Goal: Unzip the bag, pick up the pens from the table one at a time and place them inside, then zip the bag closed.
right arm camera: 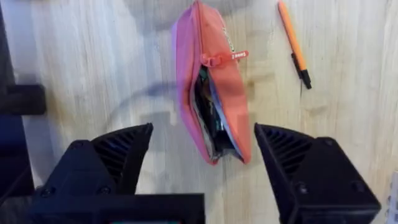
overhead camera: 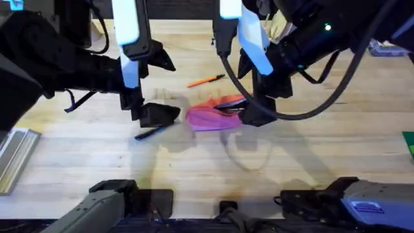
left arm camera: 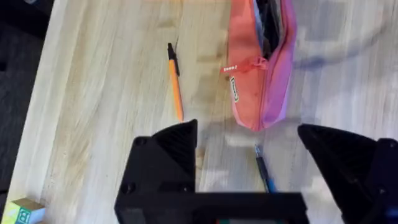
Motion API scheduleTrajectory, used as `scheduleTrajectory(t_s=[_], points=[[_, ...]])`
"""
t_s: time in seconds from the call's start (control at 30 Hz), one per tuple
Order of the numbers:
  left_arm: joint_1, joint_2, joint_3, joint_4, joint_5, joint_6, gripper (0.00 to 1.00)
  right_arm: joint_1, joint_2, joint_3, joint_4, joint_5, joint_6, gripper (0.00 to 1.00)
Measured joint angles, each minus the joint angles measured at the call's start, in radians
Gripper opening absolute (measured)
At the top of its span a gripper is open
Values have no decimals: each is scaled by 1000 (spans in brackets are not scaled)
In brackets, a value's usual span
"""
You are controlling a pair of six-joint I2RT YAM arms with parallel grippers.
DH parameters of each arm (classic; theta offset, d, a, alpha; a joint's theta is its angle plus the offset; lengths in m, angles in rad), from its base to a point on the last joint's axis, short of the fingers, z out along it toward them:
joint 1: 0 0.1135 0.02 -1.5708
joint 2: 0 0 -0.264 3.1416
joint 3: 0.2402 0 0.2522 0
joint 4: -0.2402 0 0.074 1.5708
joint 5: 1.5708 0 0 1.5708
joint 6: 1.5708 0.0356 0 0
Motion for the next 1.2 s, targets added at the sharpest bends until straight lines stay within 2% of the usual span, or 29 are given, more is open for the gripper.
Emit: scheduleTrajectory(t_s=[0.4,0.43,0.5,0.63,0.67,0.73,1.2], points=[[0,0,0,0,0,0,993,0,0,0,-24,0,0,997],[0,0,0,0,0,0,993,0,0,0,-30,0,-3,963],[0,0,0,0,0,0,993,0,0,0,-43,0,1,726],[0,0,0,0,0,0,993,0,0,0,-83,0,3,146],[0,0,0,0,0,0,993,0,0,0,-92,0,9,65],[0,0,0,0,0,0,993,0,0,0,-105,0,8,33],[0,0,0,0,0,0,993,0,33,1,-106,-11,9,31]])
